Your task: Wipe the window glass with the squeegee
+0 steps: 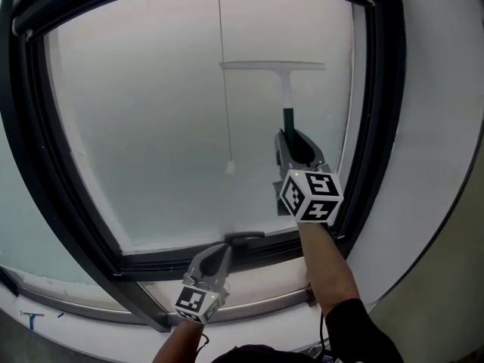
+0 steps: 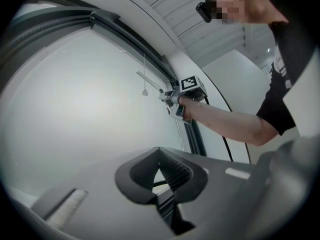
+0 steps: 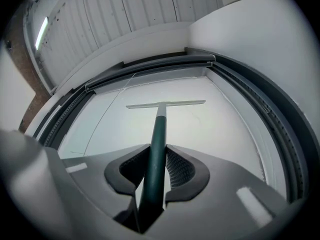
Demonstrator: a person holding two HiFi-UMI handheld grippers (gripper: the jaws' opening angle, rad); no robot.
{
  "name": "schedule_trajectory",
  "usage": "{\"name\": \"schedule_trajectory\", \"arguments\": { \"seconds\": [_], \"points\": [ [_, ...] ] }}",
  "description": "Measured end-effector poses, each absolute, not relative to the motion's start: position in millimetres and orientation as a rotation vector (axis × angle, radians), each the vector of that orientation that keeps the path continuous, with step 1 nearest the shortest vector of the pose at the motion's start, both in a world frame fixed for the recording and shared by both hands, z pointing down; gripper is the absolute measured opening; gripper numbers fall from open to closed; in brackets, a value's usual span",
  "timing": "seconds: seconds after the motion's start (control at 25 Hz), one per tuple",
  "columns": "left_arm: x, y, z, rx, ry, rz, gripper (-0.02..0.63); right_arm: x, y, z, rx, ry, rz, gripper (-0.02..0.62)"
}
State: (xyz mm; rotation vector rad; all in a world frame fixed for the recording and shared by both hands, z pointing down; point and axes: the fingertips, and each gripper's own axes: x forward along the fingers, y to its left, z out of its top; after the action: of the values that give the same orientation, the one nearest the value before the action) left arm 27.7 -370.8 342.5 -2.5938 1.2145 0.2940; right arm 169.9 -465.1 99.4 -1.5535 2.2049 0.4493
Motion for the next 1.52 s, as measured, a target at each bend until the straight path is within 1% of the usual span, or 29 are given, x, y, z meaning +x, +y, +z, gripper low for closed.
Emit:
{"name": "schedule_trajectory", "arguments": {
  "seconds": [0.32, 1.24, 1.52],
  "points": [
    [29.0, -377.5, 343.8, -2.602, 1.191, 0.295, -0.003, 158.1, -471.1, 107.3, -1.636, 2.197, 0.515, 0.095],
    [40.4, -373.1, 350.1, -2.671, 1.143, 0.290, -0.002, 159.8, -468.3, 194.9, -1.709, 2.243, 0.366, 0.095],
    [47.4, -368.6, 354.2, -2.688, 1.114, 0.294, -0.002, 161.1, -463.2, 212.3, -1.716, 2.260, 0.365, 0.095]
  ]
}}
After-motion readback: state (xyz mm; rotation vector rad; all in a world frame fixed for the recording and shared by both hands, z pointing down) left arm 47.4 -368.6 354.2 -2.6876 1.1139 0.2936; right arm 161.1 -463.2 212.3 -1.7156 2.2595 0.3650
